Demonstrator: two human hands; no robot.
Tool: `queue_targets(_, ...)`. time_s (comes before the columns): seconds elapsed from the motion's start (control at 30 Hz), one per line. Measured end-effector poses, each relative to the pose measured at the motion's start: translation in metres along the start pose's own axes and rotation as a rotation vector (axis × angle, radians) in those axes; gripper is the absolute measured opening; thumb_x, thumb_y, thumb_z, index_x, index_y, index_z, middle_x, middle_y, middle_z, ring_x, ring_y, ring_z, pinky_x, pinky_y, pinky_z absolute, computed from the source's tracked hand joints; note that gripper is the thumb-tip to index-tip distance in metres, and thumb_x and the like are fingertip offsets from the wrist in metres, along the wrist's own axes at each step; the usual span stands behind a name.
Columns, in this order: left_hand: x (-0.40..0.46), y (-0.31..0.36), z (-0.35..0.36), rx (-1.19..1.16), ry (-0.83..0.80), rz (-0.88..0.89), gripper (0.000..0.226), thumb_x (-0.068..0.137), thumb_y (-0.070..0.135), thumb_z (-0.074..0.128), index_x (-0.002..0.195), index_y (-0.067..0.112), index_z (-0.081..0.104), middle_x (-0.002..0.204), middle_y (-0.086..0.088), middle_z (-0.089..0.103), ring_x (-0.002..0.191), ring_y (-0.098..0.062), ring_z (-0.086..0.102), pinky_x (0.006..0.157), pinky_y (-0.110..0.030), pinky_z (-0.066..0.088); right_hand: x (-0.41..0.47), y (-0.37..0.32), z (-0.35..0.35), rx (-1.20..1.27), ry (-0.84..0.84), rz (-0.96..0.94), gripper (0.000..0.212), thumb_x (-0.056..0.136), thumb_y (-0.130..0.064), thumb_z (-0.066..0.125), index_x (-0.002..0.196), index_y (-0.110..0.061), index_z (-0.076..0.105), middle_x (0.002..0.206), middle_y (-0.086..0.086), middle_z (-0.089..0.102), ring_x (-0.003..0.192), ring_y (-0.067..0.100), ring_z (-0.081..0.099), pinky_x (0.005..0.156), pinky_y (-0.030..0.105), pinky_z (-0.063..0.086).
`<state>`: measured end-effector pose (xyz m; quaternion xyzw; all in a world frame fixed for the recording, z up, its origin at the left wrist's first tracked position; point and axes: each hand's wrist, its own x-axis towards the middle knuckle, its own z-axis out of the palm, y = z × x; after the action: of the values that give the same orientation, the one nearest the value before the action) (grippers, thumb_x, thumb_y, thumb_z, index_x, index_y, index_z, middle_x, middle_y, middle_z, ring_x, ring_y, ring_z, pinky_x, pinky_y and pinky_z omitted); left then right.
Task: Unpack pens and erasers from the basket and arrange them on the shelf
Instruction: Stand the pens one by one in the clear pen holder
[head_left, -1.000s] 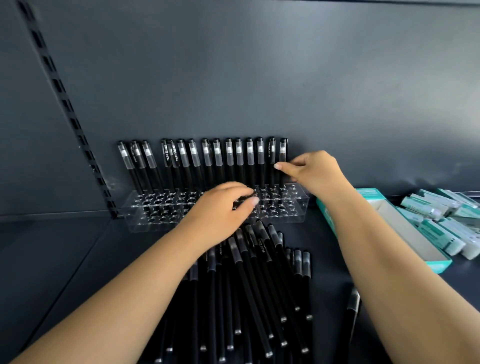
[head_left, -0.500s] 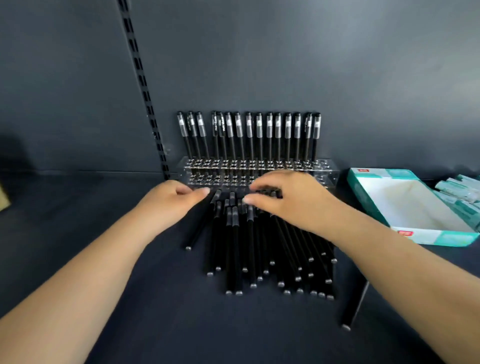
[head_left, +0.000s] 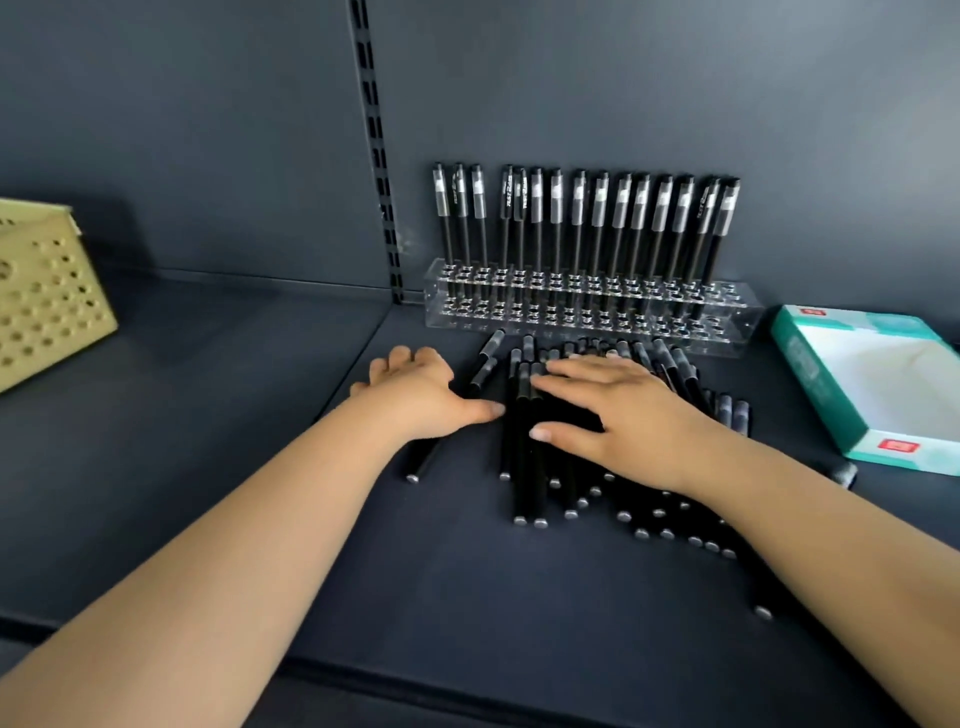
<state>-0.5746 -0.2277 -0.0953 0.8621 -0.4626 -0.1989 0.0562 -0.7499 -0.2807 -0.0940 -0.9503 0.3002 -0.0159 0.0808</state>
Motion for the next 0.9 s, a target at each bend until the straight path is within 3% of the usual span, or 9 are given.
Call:
queue_targets(0.1,0.005,-0.001,-0.004,0.003,-0.030,0.054,0.061,0.082,0.058,0.053,0.126,0.016,0.051,0.135,-0.009,0.043,0.123,-0.027,0.041,0.099,-0.035,0.038,-0.001,0.000,-0.001,0.020,0.007,0.003,0.060,0.089,-0.053,0.036,0.144,-0.032,0.022,0.154,-0.010,0.014,0.141,0.006,0.005,0.110,0.019,-0.006)
queue_targets(0.17,0.007,-0.001,-0.006,-0.020,-0.024,0.053,0.061,0.085,0.056,0.051,0.125,0.009,0.050,0.132,-0.011,0.048,0.119,-0.028,0.045,0.094,-0.033,0.040,-0.001,0.000,-0.001,0.026,0.015,0.000,0.060,0.089,-0.053,0.037,0.144,-0.032,0.023,0.154,-0.009,0.016,0.141,0.006,0.006,0.110,0.019,-0.005)
queue_targets(0.37,0.005,0.003,-0.008,0.081,-0.091,0.042,0.086,0.074,0.072,0.048,0.133,0.009,0.041,0.142,-0.012,0.036,0.125,-0.029,0.040,0.100,-0.037,0.038,-0.002,0.000,-0.002,0.045,0.007,-0.001,0.061,0.089,-0.052,0.039,0.143,-0.031,0.023,0.153,-0.009,0.016,0.141,0.006,0.007,0.110,0.020,-0.004)
queue_targets(0.5,0.000,0.009,-0.010,0.140,-0.101,0.048,0.082,0.078,0.068,0.048,0.135,0.010,0.038,0.144,-0.012,0.032,0.125,-0.029,0.039,0.095,-0.033,0.036,-0.002,0.001,-0.001,0.065,0.015,0.000,0.061,0.088,-0.053,0.040,0.143,-0.031,0.025,0.153,-0.009,0.017,0.141,0.006,0.008,0.111,0.020,-0.004)
queue_targets(0.63,-0.002,0.012,-0.015,0.070,-0.152,0.042,0.080,0.080,0.069,0.043,0.129,0.005,0.043,0.126,-0.012,0.051,0.114,-0.026,0.049,0.087,-0.031,0.038,-0.003,0.001,-0.001,0.064,0.011,0.000,0.060,0.088,-0.052,0.040,0.143,-0.032,0.025,0.153,-0.009,0.016,0.140,0.006,0.007,0.110,0.020,-0.004)
queue_targets(0.7,-0.005,0.016,-0.015,0.135,-0.155,0.053,0.081,0.081,0.069,0.041,0.129,0.004,0.043,0.126,-0.013,0.051,0.113,-0.026,0.049,0.083,-0.028,0.037,-0.004,0.001,-0.002,0.068,0.011,0.004,0.060,0.088,-0.051,0.040,0.143,-0.031,0.026,0.153,-0.009,0.017,0.140,0.006,0.008,0.110,0.021,-0.003)
queue_targets(0.9,-0.005,0.026,-0.021,0.283,-0.126,0.091,0.075,0.083,0.062,0.047,0.133,0.006,0.042,0.138,-0.010,0.044,0.122,-0.027,0.044,0.093,-0.031,0.036,-0.005,0.002,-0.003,0.070,0.021,0.014,0.058,0.088,-0.050,0.042,0.142,-0.030,0.029,0.152,-0.009,0.020,0.140,0.007,0.011,0.110,0.021,-0.001)
